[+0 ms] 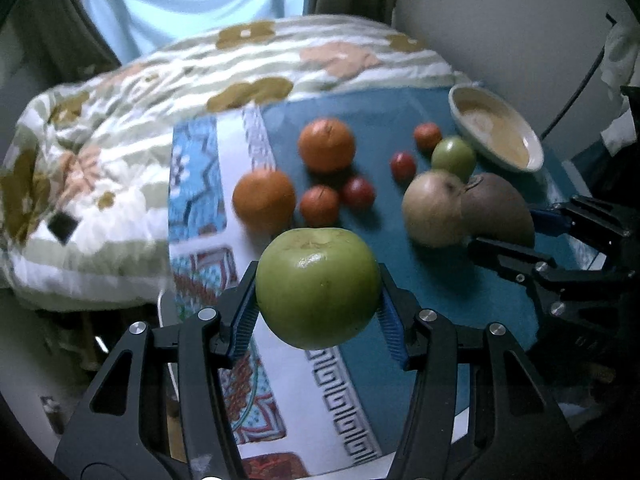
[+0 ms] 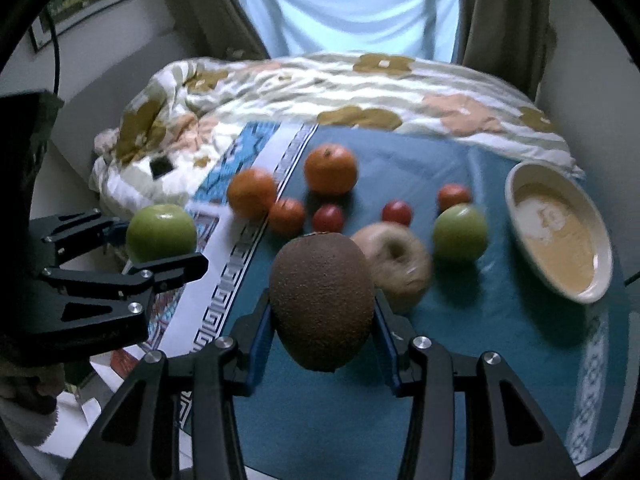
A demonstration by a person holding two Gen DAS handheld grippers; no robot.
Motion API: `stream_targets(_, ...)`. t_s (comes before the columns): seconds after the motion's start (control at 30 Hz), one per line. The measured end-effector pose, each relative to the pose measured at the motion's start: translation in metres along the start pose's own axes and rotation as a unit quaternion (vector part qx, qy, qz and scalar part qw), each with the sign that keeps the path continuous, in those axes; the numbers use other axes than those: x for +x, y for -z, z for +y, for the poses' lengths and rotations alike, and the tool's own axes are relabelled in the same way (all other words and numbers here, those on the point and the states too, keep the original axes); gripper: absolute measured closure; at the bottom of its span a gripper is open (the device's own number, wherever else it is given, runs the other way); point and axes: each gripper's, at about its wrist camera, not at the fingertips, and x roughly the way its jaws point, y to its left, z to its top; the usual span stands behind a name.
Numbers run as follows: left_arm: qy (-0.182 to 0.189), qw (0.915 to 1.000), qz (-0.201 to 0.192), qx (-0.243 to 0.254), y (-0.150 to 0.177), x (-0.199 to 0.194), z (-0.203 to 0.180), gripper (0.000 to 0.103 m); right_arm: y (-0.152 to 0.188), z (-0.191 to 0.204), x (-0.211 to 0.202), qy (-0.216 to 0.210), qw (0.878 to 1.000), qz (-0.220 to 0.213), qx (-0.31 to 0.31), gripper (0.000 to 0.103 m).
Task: Organize fruits
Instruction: 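Carry the green apple into the white bowl and open the left tool while the right tool carries the kiwi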
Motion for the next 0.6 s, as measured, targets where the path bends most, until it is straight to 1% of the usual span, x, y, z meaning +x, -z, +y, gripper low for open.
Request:
stream_targets(0.17, -0.008, 0.9997, -0.025, -0.003, -0.029, -0.008, -0.028, 0.045, -0.021, -0.043, -0.028, 0.008, 1.0, -0.025, 0.005, 0.061)
stream_targets(0.33, -0.006, 0.9989, -0.044, -0.012, -0.065, -0.006, -0.067, 0.045, -0.038, -0.097, -0.044, 0.019, 0.999, -0.033, 0.004, 0.061)
stream_targets(0.6, 0.004, 0.9983, -0.054, -0.024, -0.117, 0.03, -0.129, 0.045, -0.06, -0.186, -0.046, 0.035, 0.999, -0.028, 0.013, 0.061)
